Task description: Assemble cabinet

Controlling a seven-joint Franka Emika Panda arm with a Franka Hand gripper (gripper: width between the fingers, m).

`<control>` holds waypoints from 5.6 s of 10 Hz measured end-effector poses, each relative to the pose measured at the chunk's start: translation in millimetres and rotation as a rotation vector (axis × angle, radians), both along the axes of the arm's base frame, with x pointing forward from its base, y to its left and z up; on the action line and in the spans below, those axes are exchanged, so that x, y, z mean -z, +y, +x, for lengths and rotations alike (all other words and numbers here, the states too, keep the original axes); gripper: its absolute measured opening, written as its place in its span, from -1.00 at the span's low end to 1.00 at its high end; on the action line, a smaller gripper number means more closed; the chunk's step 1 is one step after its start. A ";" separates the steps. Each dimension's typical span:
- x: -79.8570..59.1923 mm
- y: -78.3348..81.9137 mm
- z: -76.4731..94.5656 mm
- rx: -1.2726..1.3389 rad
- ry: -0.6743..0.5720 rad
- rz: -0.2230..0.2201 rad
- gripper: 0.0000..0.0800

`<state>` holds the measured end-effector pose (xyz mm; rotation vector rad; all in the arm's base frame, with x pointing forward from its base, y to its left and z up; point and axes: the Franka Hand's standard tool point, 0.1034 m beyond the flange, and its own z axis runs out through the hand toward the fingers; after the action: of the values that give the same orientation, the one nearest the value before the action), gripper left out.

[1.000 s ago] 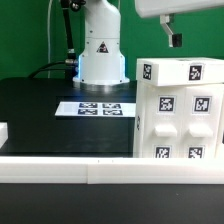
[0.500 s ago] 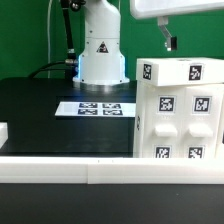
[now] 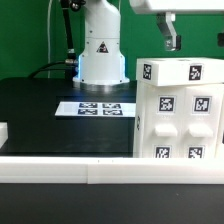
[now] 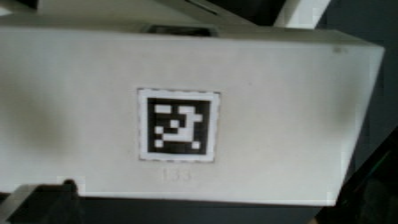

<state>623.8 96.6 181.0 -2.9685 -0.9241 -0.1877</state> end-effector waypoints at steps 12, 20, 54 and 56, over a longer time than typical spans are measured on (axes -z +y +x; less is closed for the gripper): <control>8.1 -7.5 -2.9 -0.978 0.035 -0.194 0.99; 24.1 -20.6 -11.0 -1.178 0.070 -0.215 0.99; 26.1 -14.5 -14.3 0.980 0.064 0.013 0.39; 26.4 -12.2 -14.7 1.106 0.074 0.035 0.39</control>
Offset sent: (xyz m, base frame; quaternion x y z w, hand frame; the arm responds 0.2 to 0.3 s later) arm 0.0058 0.0121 -0.0037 0.0245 -0.0411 -0.2791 0.9591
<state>609.1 84.4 154.5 -3.0287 0.7821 -0.0936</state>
